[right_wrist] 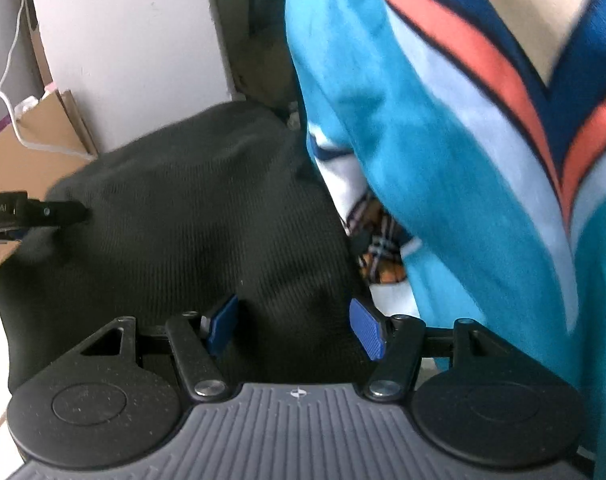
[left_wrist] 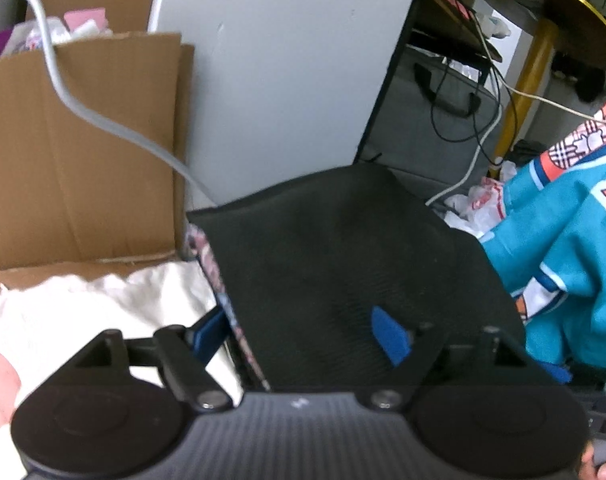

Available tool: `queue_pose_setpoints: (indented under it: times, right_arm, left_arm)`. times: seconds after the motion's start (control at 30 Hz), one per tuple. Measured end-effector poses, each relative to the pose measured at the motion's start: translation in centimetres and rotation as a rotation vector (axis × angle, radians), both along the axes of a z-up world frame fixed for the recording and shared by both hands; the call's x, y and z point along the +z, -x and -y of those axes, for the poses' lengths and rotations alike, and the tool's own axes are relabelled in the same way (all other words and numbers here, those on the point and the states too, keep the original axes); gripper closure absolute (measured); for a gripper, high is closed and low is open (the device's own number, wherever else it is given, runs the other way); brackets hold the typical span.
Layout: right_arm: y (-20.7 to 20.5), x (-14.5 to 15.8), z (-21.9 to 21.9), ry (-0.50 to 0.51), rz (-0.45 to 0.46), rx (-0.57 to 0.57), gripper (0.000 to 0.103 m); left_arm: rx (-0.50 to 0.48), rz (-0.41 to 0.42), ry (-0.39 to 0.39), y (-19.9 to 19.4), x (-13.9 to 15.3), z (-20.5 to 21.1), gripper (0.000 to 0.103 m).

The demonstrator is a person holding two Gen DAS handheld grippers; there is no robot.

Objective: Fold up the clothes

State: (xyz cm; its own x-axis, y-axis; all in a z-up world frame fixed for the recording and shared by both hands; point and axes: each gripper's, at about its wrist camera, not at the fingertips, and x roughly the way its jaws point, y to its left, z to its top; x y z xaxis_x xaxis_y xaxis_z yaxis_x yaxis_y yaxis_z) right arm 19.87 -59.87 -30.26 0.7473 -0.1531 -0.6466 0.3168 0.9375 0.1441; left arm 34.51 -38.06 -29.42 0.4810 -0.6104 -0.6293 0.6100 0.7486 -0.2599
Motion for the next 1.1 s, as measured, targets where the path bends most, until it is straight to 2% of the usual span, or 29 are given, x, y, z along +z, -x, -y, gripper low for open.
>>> queue_pose_setpoints:
  times: [0.3, 0.47, 0.57, 0.73, 0.83, 0.9, 0.97, 1.03, 1.1]
  right_arm:
    - [1.4, -0.3, -0.4, 0.004, -0.004, -0.09, 0.036]
    - [1.3, 1.2, -1.4, 0.049, -0.045, -0.074, 0.036]
    - [2.1, 2.6, -1.7, 0.026, -0.039, -0.076, 0.036]
    - [3.2, 5.3, -2.7, -0.021, -0.047, -0.062, 0.035]
    - [2.9, 6.8, -3.8, -0.017, -0.058, -0.053, 0.031]
    - [2.7, 7.8, -4.7, -0.014, -0.065, -0.044, 0.021]
    - [2.7, 8.6, -5.7, -0.016, -0.089, -0.034, 0.014]
    - [2.9, 9.6, -6.9, -0.024, -0.124, -0.031, 0.013]
    - [3.0, 10.7, -8.3, -0.033, -0.158, -0.018, 0.012]
  left_arm:
    - [0.057, 0.02, 0.031, 3.0, 0.7, -3.7, 0.026]
    - [0.032, 0.049, -0.054, 5.2, 1.5, -5.8, 0.026]
    - [0.058, 0.057, -0.091, 5.9, 2.7, -7.2, 0.025]
    - [0.071, 0.072, -0.106, 7.4, 6.0, -9.3, 0.008]
    - [0.074, 0.103, -0.135, 8.8, 8.2, -9.9, 0.004]
    - [0.078, 0.11, -0.168, 9.6, 9.2, -9.8, 0.001]
    - [0.118, 0.115, -0.234, 10.6, 9.6, -9.7, 0.001]
    - [0.159, 0.082, -0.291, 11.2, 9.8, -9.7, 0.001]
    - [0.179, 0.012, -0.3, 11.8, 10.3, -10.1, 0.001]
